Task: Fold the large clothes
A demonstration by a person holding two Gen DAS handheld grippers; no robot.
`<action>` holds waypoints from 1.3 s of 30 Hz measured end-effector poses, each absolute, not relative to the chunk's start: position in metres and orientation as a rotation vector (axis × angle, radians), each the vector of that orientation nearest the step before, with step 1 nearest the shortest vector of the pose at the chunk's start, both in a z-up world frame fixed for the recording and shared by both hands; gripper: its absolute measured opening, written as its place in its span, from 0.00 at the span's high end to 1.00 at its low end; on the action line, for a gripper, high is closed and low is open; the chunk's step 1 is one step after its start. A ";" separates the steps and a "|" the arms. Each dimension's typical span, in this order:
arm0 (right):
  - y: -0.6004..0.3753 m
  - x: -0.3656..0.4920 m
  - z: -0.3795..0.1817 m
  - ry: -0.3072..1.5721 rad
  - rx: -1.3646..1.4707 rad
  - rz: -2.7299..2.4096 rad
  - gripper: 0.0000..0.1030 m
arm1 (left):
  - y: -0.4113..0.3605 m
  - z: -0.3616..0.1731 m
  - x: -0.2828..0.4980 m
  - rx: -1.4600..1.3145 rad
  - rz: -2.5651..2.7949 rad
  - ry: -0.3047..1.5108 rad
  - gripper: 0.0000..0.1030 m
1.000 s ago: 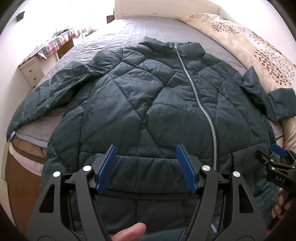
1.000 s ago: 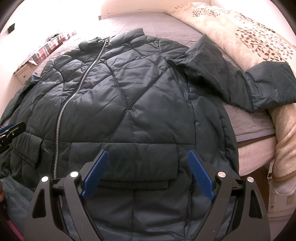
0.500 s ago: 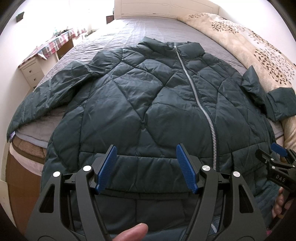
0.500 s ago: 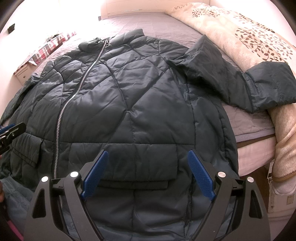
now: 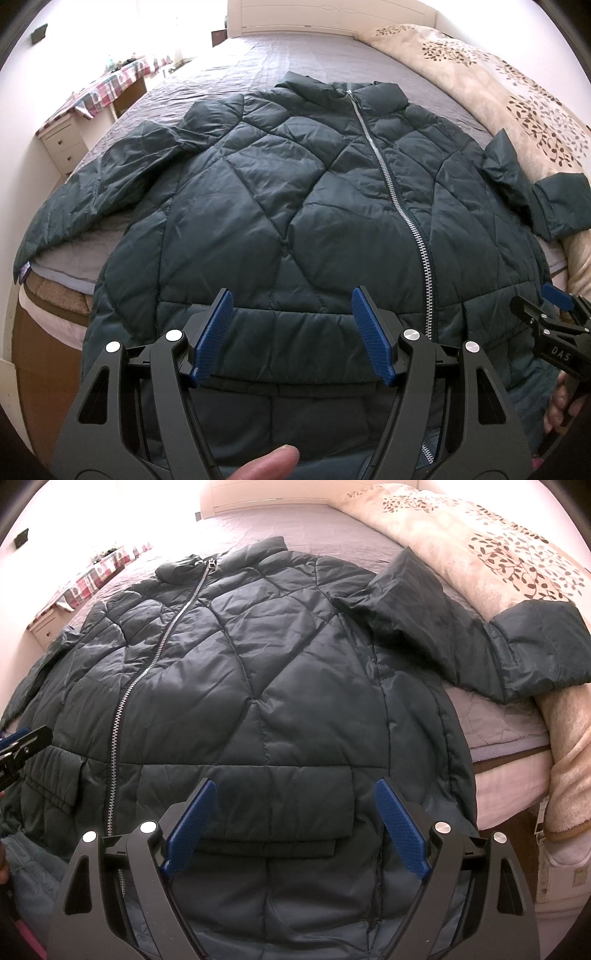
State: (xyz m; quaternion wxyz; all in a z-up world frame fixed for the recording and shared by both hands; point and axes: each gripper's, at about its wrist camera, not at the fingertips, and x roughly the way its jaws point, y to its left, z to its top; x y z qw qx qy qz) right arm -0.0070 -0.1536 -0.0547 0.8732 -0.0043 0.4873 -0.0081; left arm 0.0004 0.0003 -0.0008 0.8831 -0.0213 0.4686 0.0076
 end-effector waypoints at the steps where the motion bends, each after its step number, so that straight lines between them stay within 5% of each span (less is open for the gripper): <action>1: -0.154 -0.007 -0.055 1.018 -0.009 -0.017 0.17 | 0.000 -0.001 0.000 -0.044 0.016 0.976 0.35; 39: -0.166 -0.008 -0.052 1.004 0.060 -0.032 0.17 | -0.004 -0.013 -0.006 -0.042 0.020 0.985 0.35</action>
